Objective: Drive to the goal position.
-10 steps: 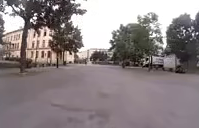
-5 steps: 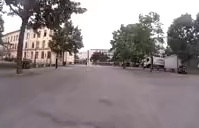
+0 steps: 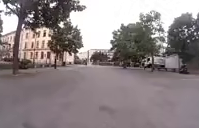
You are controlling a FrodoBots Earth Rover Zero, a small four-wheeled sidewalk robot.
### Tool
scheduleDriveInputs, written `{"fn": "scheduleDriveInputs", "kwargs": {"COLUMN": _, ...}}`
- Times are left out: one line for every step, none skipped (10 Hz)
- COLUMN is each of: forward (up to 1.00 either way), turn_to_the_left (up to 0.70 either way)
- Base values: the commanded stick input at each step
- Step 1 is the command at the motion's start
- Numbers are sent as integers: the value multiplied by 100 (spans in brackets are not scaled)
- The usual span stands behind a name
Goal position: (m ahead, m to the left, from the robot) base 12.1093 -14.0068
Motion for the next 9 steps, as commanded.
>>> {"fn": "scheduleDriveInputs", "kwargs": {"forward": 60, "turn_to_the_left": 0}}
{"fn": "scheduleDriveInputs", "kwargs": {"forward": 60, "turn_to_the_left": 0}}
{"fn": "scheduleDriveInputs", "kwargs": {"forward": 60, "turn_to_the_left": 0}}
{"fn": "scheduleDriveInputs", "kwargs": {"forward": 60, "turn_to_the_left": 0}}
{"fn": "scheduleDriveInputs", "kwargs": {"forward": 60, "turn_to_the_left": 0}}
{"fn": "scheduleDriveInputs", "kwargs": {"forward": 60, "turn_to_the_left": 0}}
{"fn": "scheduleDriveInputs", "kwargs": {"forward": 60, "turn_to_the_left": 0}}
{"fn": "scheduleDriveInputs", "kwargs": {"forward": 60, "turn_to_the_left": 0}}
{"fn": "scheduleDriveInputs", "kwargs": {"forward": 60, "turn_to_the_left": 0}}
